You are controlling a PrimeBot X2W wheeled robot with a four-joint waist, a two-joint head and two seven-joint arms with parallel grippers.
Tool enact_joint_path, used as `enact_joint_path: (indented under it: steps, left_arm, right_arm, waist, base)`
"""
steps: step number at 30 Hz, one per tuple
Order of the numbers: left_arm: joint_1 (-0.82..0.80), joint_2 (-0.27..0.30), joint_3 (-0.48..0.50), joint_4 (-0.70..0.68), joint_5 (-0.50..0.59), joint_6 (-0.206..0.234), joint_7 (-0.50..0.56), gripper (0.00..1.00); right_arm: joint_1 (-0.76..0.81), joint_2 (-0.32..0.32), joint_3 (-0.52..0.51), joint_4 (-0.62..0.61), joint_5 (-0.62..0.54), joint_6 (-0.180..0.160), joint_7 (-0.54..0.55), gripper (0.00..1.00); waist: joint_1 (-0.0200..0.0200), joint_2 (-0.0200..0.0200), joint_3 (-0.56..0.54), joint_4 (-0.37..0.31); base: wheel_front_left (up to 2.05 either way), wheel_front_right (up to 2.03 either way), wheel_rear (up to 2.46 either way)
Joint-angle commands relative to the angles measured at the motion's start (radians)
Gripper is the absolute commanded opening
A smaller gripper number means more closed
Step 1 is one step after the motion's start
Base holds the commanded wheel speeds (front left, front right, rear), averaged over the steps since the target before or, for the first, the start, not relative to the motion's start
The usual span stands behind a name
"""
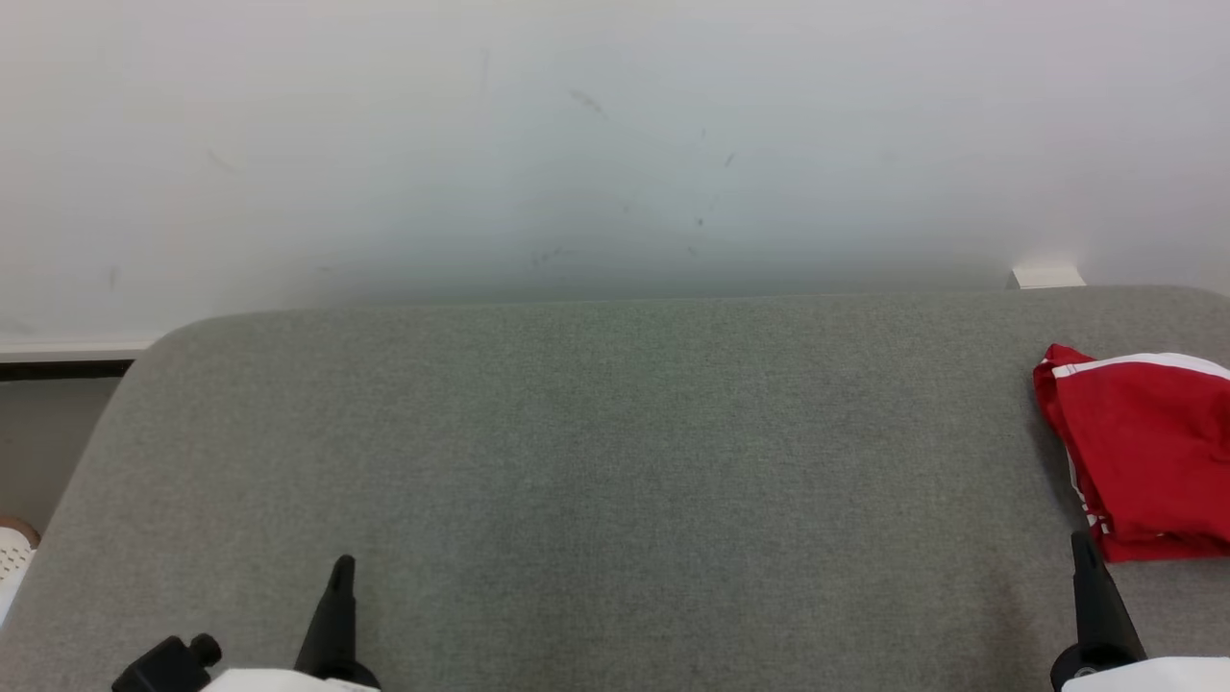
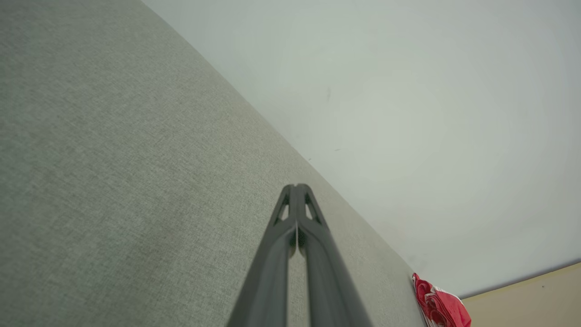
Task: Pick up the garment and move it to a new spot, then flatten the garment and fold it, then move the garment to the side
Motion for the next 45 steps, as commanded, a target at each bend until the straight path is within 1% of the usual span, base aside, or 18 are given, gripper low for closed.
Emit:
enact_joint_path:
  steps: [1,23,45]
  left_arm:
    - [-0.024,0.005,0.009,-0.015,-0.044,-0.002,0.009,0.00]
    - [-0.036,0.007,0.041,-0.020,-0.281,-0.003,0.072,0.00]
    - [-0.047,0.008,0.069,-0.023,-0.481,-0.005,0.129,0.00]
  right_arm:
    - [-0.029,-0.004,-0.010,-0.006,0.033,-0.001,0.006,0.00]
    - [-0.044,0.004,-0.039,0.001,0.234,-0.001,0.063,0.00]
    - [-0.055,0.012,-0.064,0.007,0.408,-0.001,0.112,0.00]
  waist:
    - [0.0000,0.0000,0.001,0.001]
    - [0.0000,0.0000,0.007,0.011]
    - [0.0000,0.0000,0.014,0.022]
  base:
    - [0.00,0.00,0.00]
    - [0.00,0.00,0.00]
    - [0.00,0.00,0.00]
